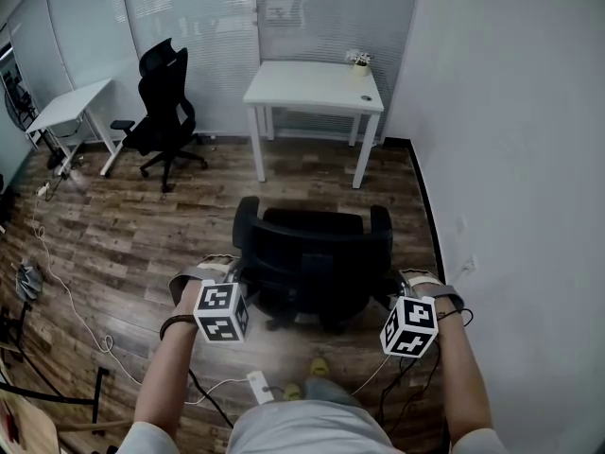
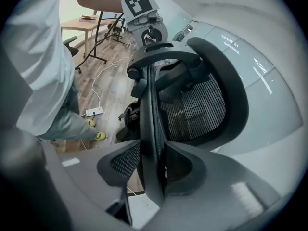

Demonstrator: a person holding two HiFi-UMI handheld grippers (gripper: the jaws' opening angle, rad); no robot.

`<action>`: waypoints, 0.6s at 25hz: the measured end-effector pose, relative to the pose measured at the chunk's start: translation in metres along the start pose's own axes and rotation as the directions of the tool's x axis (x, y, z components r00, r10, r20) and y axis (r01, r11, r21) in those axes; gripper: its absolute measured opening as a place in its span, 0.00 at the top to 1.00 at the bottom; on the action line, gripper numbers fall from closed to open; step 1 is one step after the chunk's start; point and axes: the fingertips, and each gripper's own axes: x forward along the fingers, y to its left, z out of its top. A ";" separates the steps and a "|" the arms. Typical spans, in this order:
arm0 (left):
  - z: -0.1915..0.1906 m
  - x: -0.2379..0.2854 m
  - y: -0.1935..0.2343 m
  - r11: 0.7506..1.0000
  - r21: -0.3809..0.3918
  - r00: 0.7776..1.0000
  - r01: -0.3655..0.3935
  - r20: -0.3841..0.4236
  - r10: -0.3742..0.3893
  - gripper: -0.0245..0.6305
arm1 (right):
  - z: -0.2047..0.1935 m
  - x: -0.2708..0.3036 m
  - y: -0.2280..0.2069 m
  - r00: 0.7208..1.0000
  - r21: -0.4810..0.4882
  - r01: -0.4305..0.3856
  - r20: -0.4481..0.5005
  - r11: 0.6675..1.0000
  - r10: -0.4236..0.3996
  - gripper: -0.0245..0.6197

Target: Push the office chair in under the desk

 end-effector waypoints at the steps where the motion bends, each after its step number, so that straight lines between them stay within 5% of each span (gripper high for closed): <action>1: 0.000 0.000 0.000 1.000 -0.001 1.000 -0.002 0.001 0.002 0.74 | 0.000 0.004 0.000 1.000 -0.009 0.013 -0.010 1.000 -0.013 0.74; 15: -0.003 0.004 0.004 0.999 0.015 0.999 -0.037 0.032 0.036 0.73 | 0.002 0.014 -0.003 0.999 0.016 0.039 0.000 0.999 -0.039 0.72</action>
